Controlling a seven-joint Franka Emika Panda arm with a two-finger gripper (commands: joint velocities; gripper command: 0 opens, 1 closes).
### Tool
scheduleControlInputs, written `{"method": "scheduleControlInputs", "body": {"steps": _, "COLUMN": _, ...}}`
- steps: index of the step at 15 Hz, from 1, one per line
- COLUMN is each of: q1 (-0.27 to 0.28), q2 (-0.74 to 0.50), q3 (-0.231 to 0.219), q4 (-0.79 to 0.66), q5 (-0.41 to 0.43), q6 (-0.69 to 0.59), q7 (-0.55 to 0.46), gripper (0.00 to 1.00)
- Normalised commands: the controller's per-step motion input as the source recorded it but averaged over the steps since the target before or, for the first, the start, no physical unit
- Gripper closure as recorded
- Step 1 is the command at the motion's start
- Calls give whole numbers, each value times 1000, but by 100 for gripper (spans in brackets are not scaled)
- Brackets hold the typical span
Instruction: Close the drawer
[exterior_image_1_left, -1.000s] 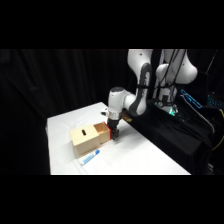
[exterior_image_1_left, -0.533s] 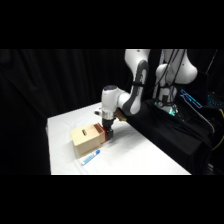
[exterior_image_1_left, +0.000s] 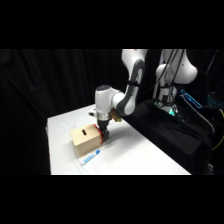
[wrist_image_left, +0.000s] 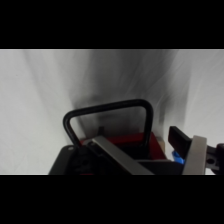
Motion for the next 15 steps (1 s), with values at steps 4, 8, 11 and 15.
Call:
{"method": "scheduleControlInputs", "body": {"steps": 4, "q1": -56, "q2": 60, "q3": 22, "q4": 307, "q5": -56, "q6": -178, "q7": -120, "gripper": 0}}
{"method": "scheduleControlInputs", "body": {"steps": 8, "q1": -61, "q2": -8, "q3": 45, "q4": 190, "q5": -44, "q6": -152, "q7": -118, "gripper": 0}}
{"method": "scheduleControlInputs", "body": {"steps": 11, "q1": -86, "q2": -214, "q3": 89, "q4": 9, "q5": -1, "q6": -231, "q7": -131, "gripper": 0}}
{"method": "scheduleControlInputs", "body": {"steps": 15, "q1": -111, "q2": -348, "q3": 107, "q4": -67, "q5": 34, "q6": -342, "q7": -168, "gripper": 0}}
